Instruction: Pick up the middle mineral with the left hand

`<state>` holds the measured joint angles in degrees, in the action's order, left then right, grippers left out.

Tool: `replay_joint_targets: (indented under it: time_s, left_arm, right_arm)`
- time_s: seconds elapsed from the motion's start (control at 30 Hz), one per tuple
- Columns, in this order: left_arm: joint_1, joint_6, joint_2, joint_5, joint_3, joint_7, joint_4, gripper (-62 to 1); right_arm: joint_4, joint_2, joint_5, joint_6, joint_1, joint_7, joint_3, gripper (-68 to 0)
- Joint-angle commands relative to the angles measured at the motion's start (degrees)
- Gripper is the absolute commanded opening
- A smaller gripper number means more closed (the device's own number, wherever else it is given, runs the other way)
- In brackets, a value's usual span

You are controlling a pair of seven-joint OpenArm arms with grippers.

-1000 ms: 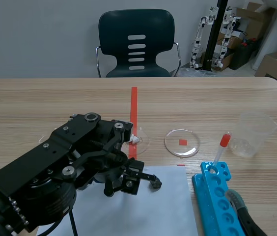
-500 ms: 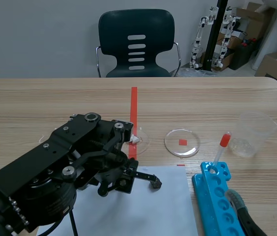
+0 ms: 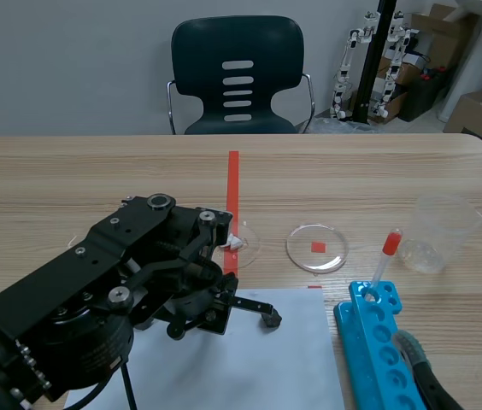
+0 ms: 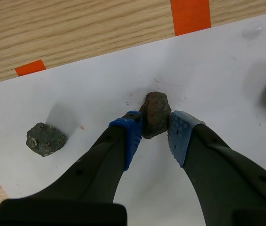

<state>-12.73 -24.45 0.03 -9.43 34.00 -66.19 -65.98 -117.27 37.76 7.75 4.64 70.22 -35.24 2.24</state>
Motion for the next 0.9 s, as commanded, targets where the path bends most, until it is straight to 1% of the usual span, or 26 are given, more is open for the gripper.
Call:
replay_joint_targets:
  time_s: [0.0, 0.17, 0.27, 0.37, 0.53, 0.67, 0.77, 0.87]
  left_arm:
    - [-0.5, -0.3, 0.9, 0.0, 0.2, 0.3, -0.3, -50.5]
    - [-0.4, -0.3, 0.5, -0.5, 0.2, 0.3, -0.7, -50.5]
    - [-0.1, -0.3, -0.2, -1.0, 0.2, 0.6, -2.2, -50.5]
    - [1.1, -0.3, -1.3, -1.5, 0.2, 2.8, -5.6, -50.5]
    - [4.6, -0.3, -4.4, -1.5, 0.2, 8.0, -14.1, -50.5]
    - [8.3, -0.3, -8.2, -1.7, 0.2, 14.7, -21.5, -50.5]
    - [11.2, -0.3, -11.7, -3.4, 0.2, 21.8, -25.9, -50.5]
    - [14.4, 0.0, -15.5, -3.7, 0.2, 28.7, -30.0, -50.5]
  right_arm:
    - [-1.2, -0.2, 0.4, 0.0, -0.4, -0.6, 0.3, 0.4]
    - [-1.2, -0.2, 0.4, 0.0, -0.4, -0.6, 0.3, 0.4]
    - [-1.2, -0.2, 0.4, 0.0, -0.4, -0.7, 0.3, 0.4]
    - [-1.2, -0.2, 0.4, 0.0, -0.4, -0.6, 0.3, 0.4]
    - [-1.2, -0.2, 0.4, 0.0, -0.4, -0.6, 0.3, 0.4]
    - [-1.2, -0.2, 0.4, 0.0, -0.4, -0.6, 0.3, 0.4]
    - [-1.2, -0.2, 0.4, 0.0, -0.4, -0.7, 0.3, 0.4]
    - [-1.2, -0.2, 0.4, 0.0, -0.4, -0.7, 0.3, 0.4]
